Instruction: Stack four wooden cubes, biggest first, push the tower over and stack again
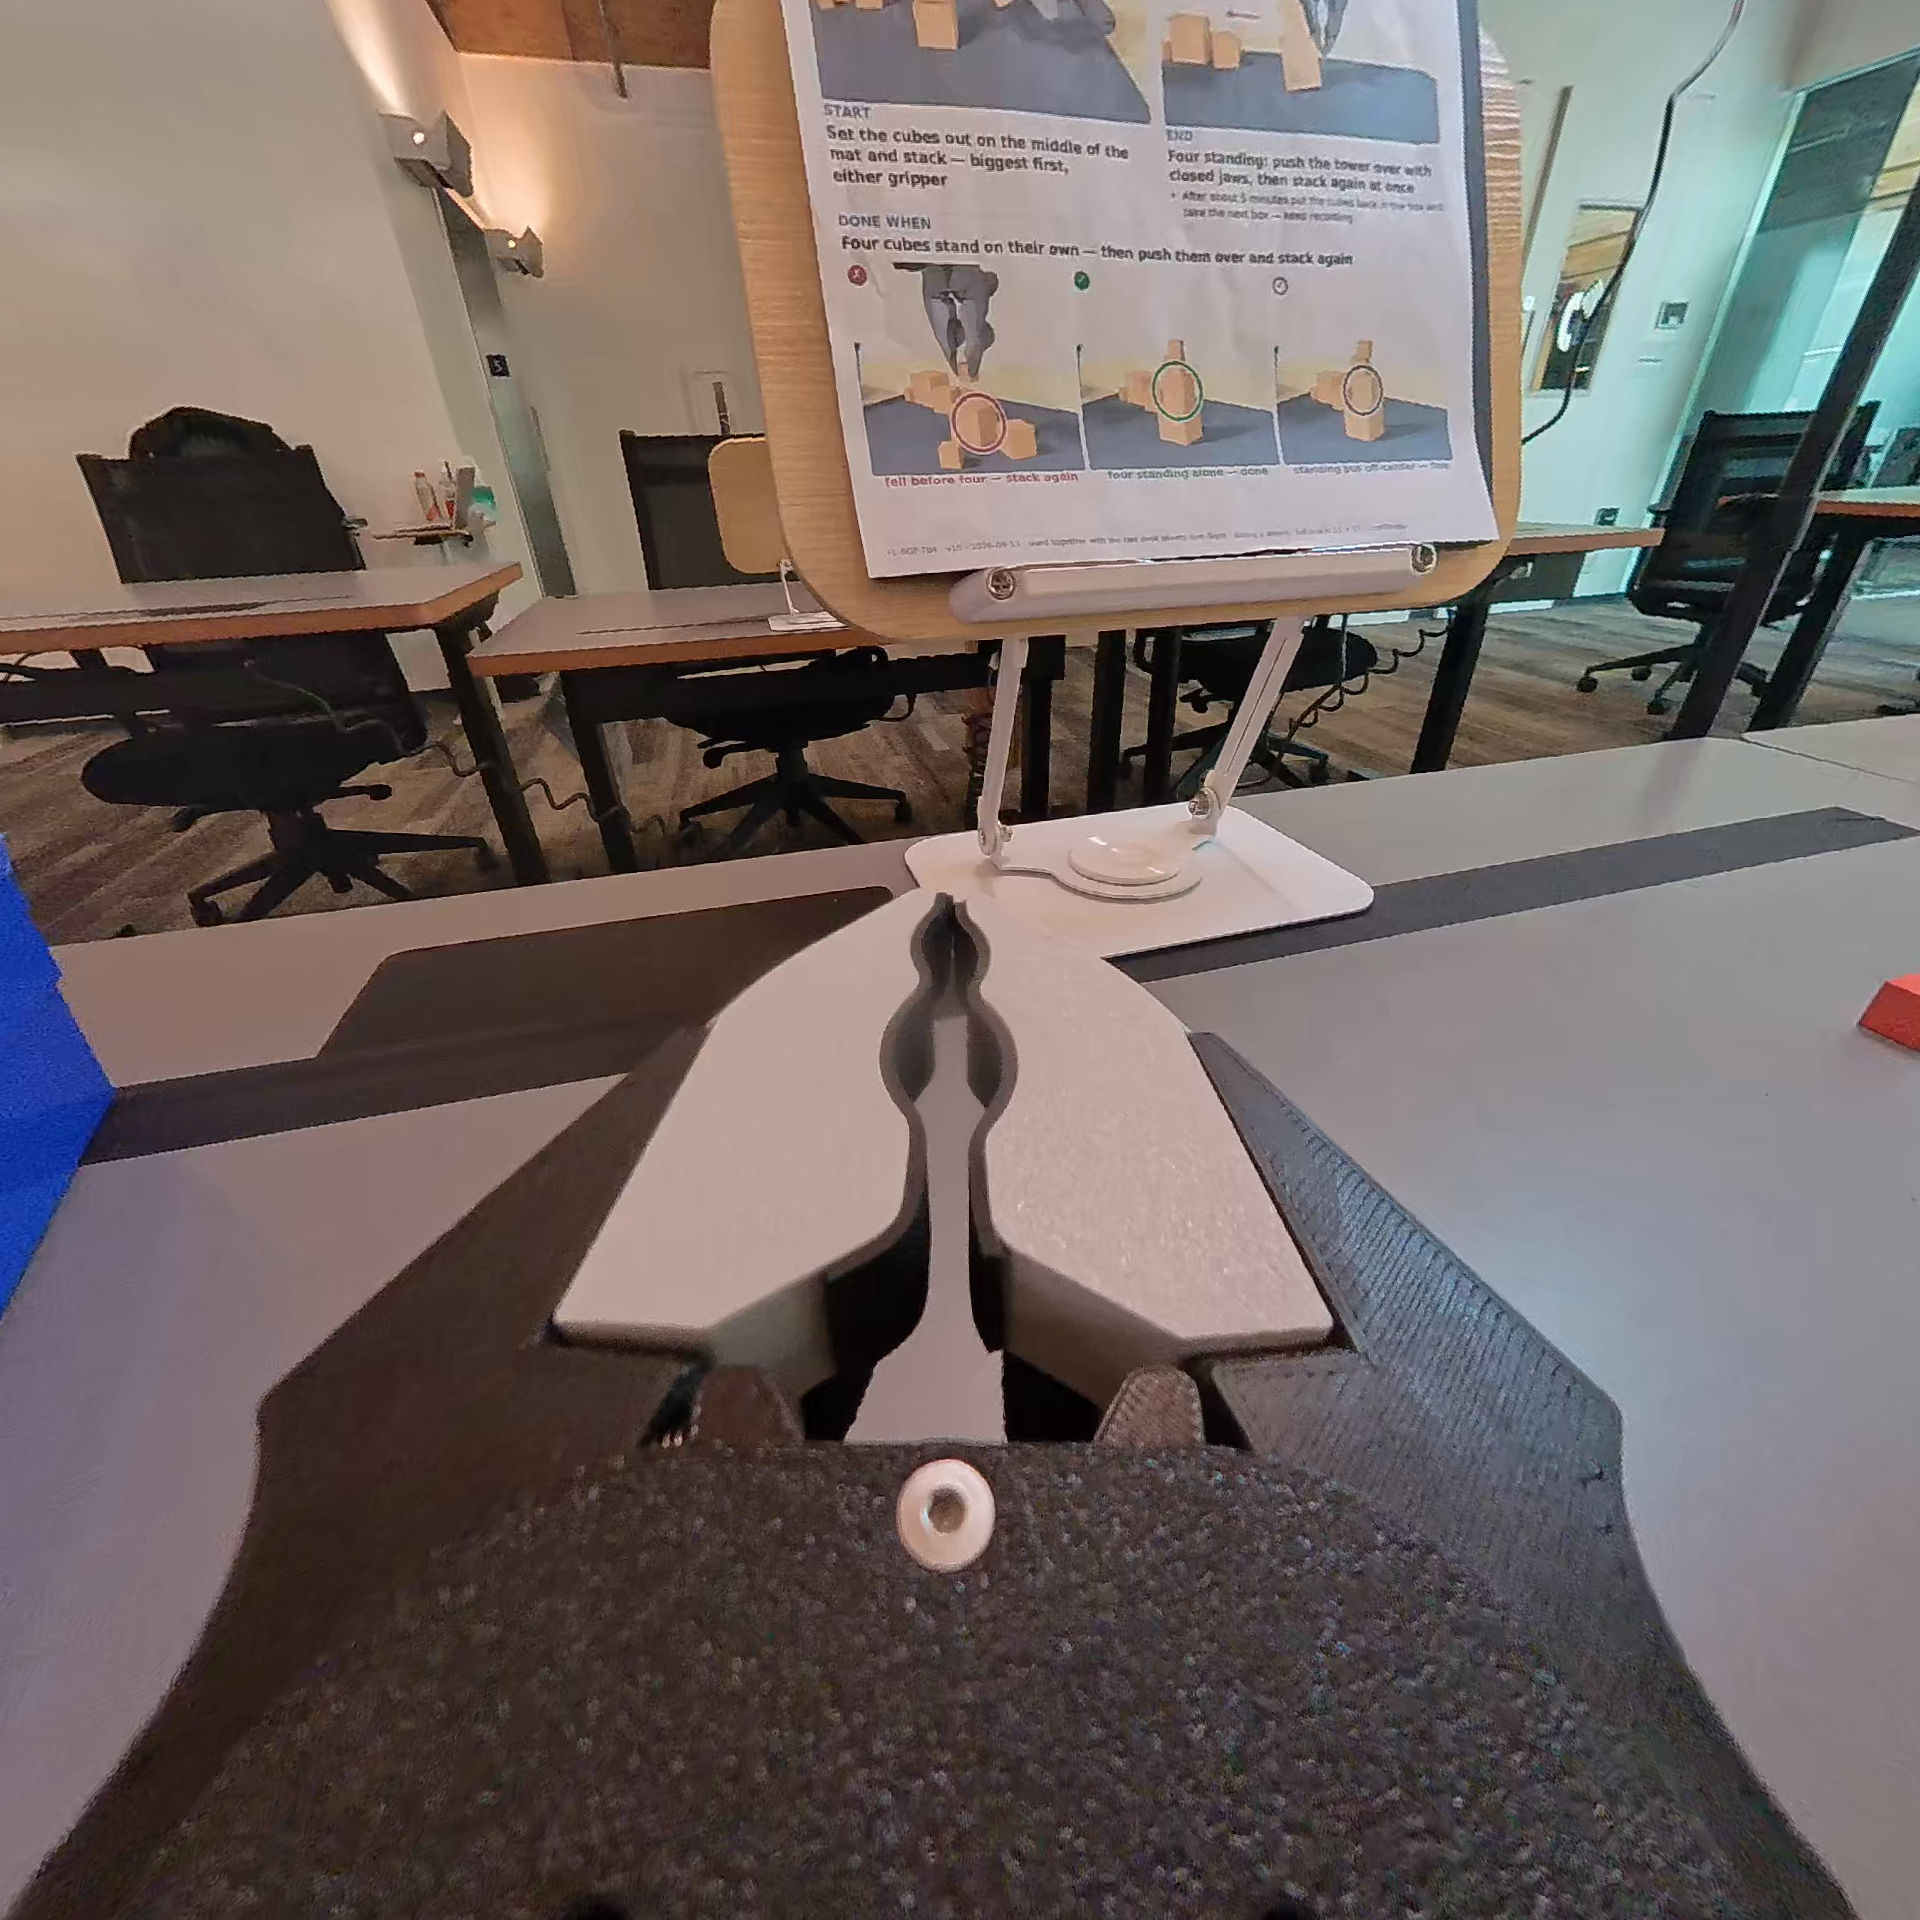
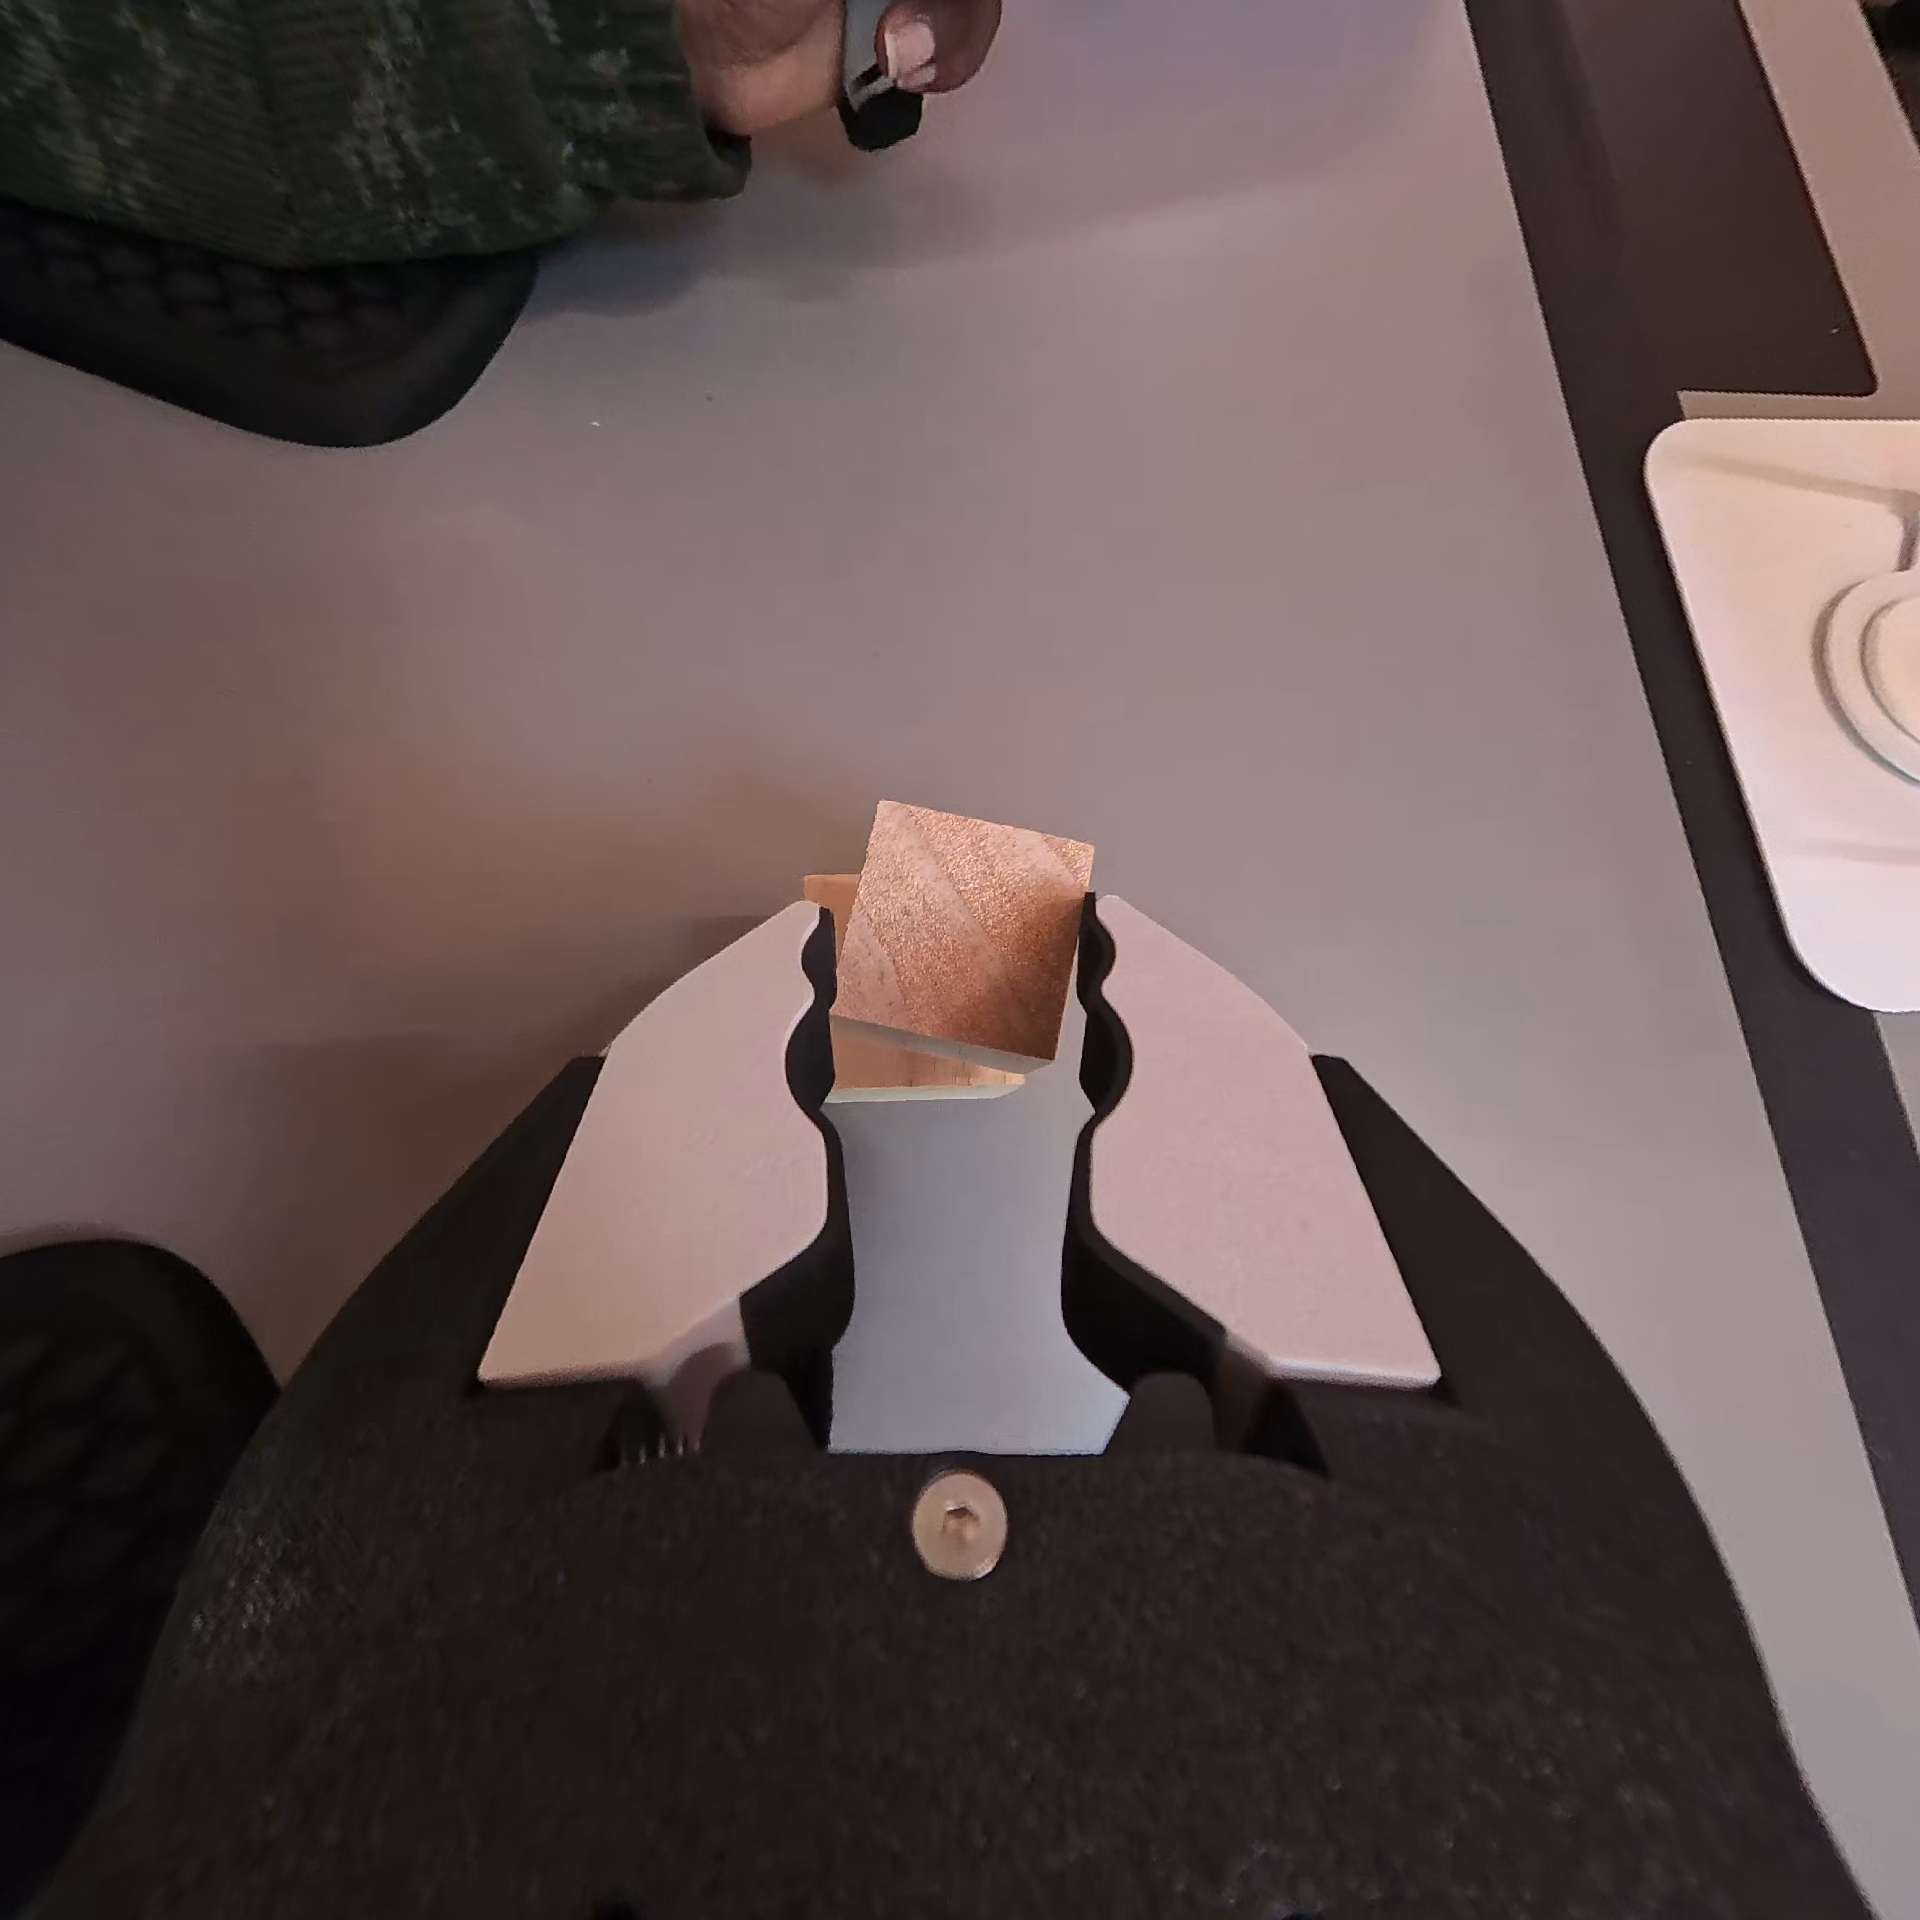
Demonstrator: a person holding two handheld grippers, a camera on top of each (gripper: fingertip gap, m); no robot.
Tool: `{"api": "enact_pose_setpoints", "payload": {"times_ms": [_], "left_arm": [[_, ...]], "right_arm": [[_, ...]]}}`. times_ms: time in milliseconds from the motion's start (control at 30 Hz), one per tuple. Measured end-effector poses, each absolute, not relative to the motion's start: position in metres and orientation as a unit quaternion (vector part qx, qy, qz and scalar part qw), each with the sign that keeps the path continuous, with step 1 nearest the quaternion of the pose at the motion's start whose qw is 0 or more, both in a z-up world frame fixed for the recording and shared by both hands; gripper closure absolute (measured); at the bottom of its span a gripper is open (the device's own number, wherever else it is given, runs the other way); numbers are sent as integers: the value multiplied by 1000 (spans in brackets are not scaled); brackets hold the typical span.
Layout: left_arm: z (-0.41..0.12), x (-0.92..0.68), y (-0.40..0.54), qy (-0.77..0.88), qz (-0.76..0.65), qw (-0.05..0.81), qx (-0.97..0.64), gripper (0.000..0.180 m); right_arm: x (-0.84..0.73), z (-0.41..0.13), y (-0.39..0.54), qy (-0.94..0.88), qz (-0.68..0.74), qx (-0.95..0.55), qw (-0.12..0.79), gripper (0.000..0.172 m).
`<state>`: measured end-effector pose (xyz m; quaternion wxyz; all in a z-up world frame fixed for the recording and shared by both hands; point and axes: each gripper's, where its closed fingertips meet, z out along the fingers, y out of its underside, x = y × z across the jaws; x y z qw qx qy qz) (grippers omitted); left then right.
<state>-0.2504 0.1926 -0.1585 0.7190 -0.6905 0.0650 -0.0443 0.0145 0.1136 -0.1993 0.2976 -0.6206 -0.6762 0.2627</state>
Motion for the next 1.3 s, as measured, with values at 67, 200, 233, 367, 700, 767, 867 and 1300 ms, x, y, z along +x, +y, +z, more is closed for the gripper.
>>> {"api": "enact_pose_setpoints", "payload": {"times_ms": [67, 200, 233, 367, 700, 767, 867, 1300], "left_arm": [[-160, -250, 193, 66, -45, 717, -692, 180], [-162, -248, 194, 70, -48, 714, -695, 180], [-163, -248, 194, 72, -48, 713, -696, 180], [-166, -245, 194, 80, -49, 708, -699, 180], [-172, -240, 196, 94, -53, 699, -707, 180], [-173, -239, 196, 98, -52, 697, -708, 180], [-173, -238, 196, 102, -50, 696, -709, 180], [-175, -236, 196, 108, -51, 694, -710, 180]], "right_arm": [[15, -201, 112, -681, 263, -617, 293, 127], [17, -209, 109, -692, 264, -612, 278, 127], [17, -211, 108, -694, 266, -609, 276, 127], [16, -214, 105, -704, 282, -592, 271, 127], [16, -214, 105, -746, 269, -562, 235, 126], [16, -214, 106, -750, 269, -559, 231, 126], [14, -214, 105, -753, 270, -553, 234, 126], [11, -214, 101, -766, 268, -536, 235, 126]]}}
